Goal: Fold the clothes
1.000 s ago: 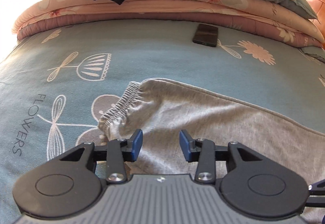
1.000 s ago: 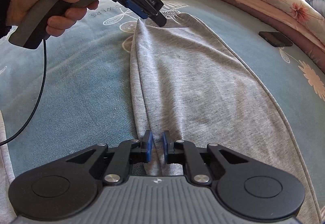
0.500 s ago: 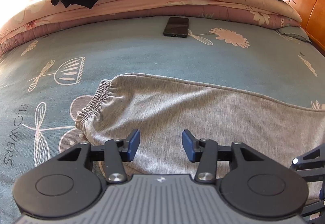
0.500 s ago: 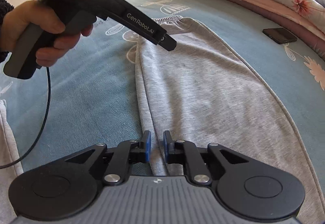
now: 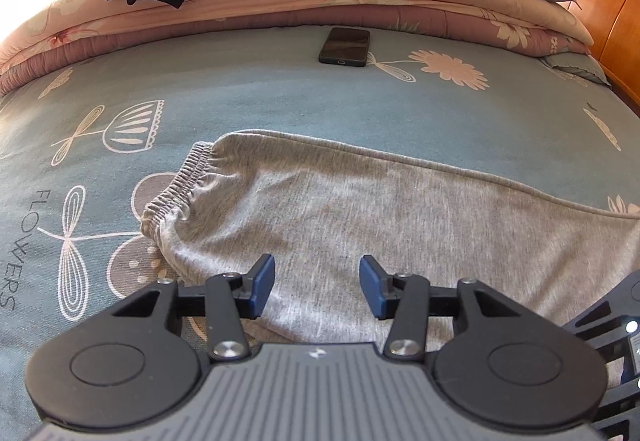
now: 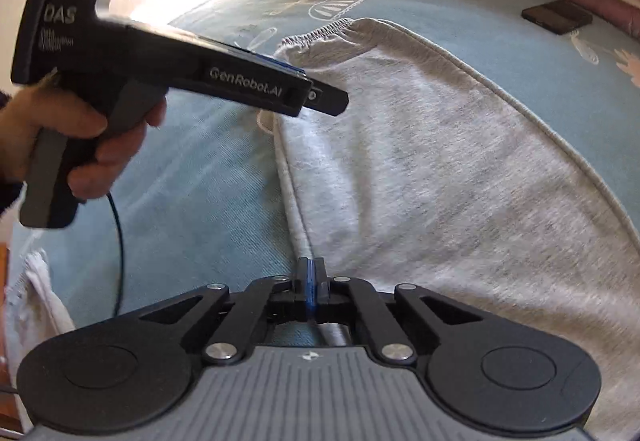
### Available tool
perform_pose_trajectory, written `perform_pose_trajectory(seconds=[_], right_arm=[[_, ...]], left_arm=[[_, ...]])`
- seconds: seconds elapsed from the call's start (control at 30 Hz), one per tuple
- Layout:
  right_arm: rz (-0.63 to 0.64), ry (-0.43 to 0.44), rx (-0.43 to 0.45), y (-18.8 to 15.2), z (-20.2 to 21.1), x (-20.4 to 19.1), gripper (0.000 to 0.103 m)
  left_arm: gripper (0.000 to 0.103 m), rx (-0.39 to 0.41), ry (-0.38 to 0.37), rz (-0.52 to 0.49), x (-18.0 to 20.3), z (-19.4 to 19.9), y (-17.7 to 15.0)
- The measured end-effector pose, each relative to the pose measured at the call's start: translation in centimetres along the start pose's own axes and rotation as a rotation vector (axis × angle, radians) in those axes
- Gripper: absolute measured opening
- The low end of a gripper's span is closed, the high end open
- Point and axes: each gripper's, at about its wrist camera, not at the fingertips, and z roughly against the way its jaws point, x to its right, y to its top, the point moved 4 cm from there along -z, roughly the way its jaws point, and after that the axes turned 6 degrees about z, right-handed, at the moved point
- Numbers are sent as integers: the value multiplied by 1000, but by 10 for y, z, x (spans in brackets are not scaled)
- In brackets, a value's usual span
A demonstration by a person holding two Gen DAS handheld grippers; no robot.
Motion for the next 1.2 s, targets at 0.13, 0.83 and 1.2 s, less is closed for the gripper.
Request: perform_pose_trajectory(seconds=[0.13,0.83,1.2], right_arm=[[-78,1,-17,-10,8,4,6],[-231,69,-33,-53,61,-28,22],[44,-252,-24,-97,79,-8,31]], left_arm=[[48,-12,-46,-5,8,3,-4],[53,-110,-66,-88,60,11,-24],[54,-158,-2,-34,79,-7,-50]])
